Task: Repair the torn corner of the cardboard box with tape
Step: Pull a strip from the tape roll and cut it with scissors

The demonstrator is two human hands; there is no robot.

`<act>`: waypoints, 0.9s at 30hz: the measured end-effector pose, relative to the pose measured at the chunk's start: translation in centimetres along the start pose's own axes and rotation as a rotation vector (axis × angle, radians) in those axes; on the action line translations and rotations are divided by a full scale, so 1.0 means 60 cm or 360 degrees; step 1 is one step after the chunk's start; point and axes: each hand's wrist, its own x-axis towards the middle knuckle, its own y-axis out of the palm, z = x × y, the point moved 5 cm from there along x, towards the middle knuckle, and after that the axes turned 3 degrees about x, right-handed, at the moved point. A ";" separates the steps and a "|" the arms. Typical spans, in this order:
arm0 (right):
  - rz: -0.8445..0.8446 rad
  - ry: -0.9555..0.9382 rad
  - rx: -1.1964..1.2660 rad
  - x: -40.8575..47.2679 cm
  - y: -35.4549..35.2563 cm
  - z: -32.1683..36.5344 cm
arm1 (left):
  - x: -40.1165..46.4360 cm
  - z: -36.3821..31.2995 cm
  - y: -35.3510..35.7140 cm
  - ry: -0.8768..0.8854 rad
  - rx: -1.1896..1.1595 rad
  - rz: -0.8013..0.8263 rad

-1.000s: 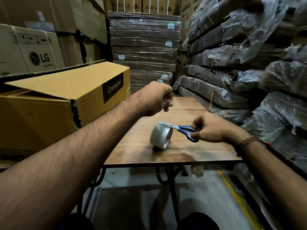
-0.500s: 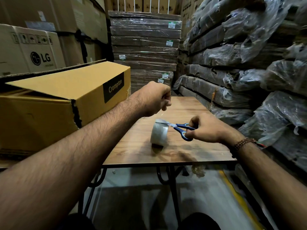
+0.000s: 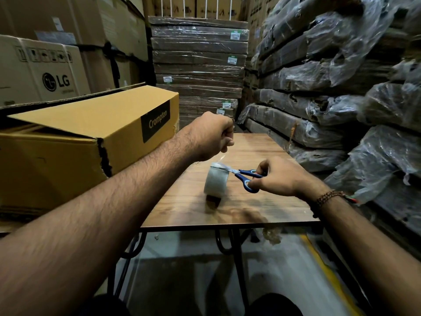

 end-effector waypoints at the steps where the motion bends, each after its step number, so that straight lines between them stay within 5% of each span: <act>1: 0.0005 -0.0005 0.0001 0.000 0.000 0.001 | 0.000 0.001 0.000 0.0000 -0.0001 -0.0003; 27: 0.0025 -0.0070 -0.0054 0.008 0.007 0.014 | -0.008 0.005 -0.007 0.0007 0.0036 -0.0045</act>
